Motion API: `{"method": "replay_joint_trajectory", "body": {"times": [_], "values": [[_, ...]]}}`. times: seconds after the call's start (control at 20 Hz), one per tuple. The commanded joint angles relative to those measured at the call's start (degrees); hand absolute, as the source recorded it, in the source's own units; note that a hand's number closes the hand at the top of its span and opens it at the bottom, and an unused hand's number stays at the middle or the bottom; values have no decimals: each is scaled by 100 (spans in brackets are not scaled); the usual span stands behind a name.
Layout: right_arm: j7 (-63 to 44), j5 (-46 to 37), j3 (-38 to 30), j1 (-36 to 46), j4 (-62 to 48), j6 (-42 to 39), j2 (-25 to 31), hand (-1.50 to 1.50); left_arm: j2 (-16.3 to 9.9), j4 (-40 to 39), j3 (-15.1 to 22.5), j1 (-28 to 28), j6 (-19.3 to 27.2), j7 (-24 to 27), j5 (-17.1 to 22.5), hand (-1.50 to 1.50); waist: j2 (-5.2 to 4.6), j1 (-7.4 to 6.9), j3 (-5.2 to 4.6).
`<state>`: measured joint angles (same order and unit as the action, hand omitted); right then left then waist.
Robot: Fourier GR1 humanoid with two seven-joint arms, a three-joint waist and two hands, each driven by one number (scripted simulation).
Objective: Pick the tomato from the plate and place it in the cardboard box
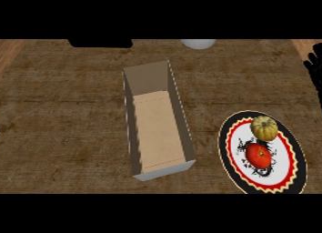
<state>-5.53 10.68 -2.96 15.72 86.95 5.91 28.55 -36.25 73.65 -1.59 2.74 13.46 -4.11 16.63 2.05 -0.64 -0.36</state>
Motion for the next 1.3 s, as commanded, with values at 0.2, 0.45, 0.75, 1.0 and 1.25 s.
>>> {"method": "replay_joint_trajectory", "body": {"times": [0.2, 0.45, 0.75, 1.0, 1.25], "values": [[878, -585, -524, 77, 286, 1713, -865, -150, 330, 911, 604, -196, 9, 541, -552, 0, -186, 78, 45], [240, -1710, -879, -993, -205, 3535, -1088, -150, 678, 844, 882, -224, 72, 515, -585, 0, -189, 378, 32], [611, -2483, -159, -1951, 834, 4105, -1816, -150, 1021, 1368, 1283, -81, 318, 271, -1093, 0, -190, 94, 33], [-964, -3457, 188, -2423, 659, 3023, -499, -150, 976, 1177, 1200, -388, 327, 80, -1053, 0, -212, 142, -2], [-2378, -3637, 627, -2892, 1314, 1506, 285, -150, 1028, 1287, 1307, -261, 364, 152, -1176, 0, -196, 106, -7]]}}
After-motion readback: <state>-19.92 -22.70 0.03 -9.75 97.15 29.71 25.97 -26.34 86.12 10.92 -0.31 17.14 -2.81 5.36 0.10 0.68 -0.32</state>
